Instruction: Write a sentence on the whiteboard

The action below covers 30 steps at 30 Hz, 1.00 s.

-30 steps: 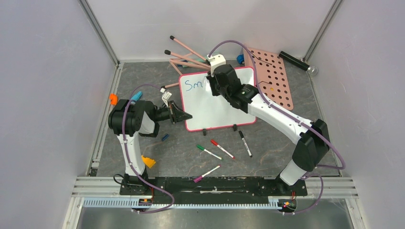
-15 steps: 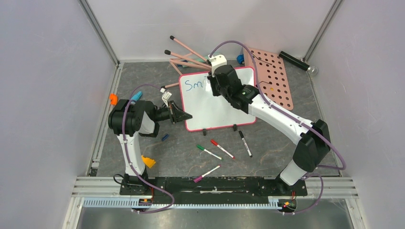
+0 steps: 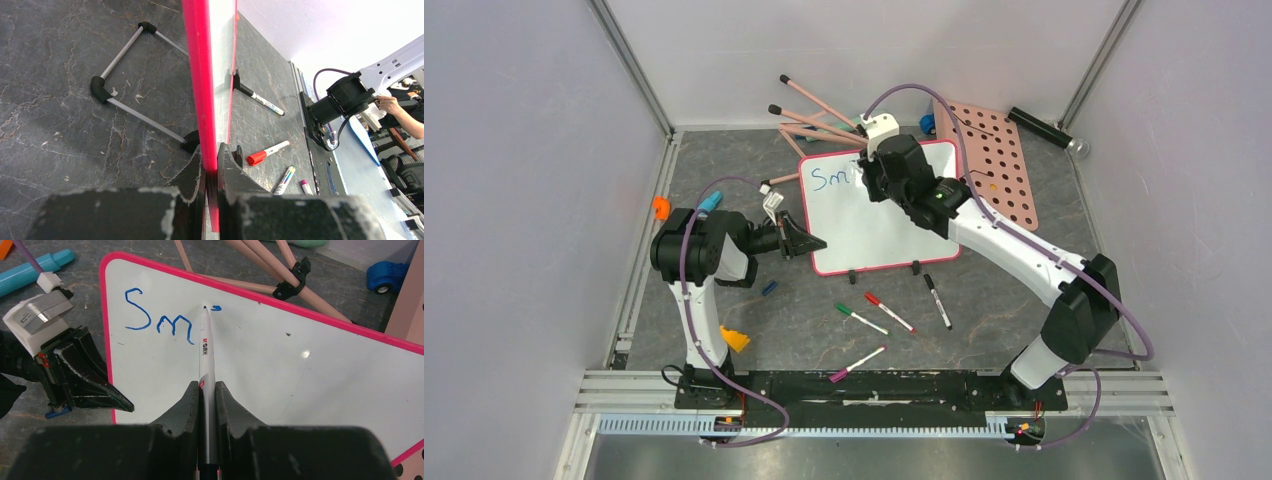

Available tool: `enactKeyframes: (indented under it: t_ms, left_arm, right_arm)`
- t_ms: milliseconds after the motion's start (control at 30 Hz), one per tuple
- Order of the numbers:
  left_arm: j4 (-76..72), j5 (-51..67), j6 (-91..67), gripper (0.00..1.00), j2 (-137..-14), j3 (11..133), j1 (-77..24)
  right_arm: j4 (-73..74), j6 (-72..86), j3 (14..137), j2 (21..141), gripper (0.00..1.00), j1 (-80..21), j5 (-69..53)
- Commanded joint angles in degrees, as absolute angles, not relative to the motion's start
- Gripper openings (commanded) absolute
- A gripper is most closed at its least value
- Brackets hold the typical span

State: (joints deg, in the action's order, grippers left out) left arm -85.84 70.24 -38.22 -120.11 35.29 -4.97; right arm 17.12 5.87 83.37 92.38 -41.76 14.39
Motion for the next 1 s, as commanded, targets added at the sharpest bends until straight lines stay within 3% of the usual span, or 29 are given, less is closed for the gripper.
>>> enactKeyframes:
  t_ms: [0,967]
  left_arm:
    - [-89.21,65.96,-23.55,0.02,-122.63,34.83,-4.94]
    - [-89.21,66.01,-23.38,0.02,-122.60,34.75,-5.01]
  right_arm:
    - [13.87,5.09,82.28,87.95,0.00,-41.50,12.67]
    - [14.54,5.18,81.83,91.13,0.00,-41.48,16.17]
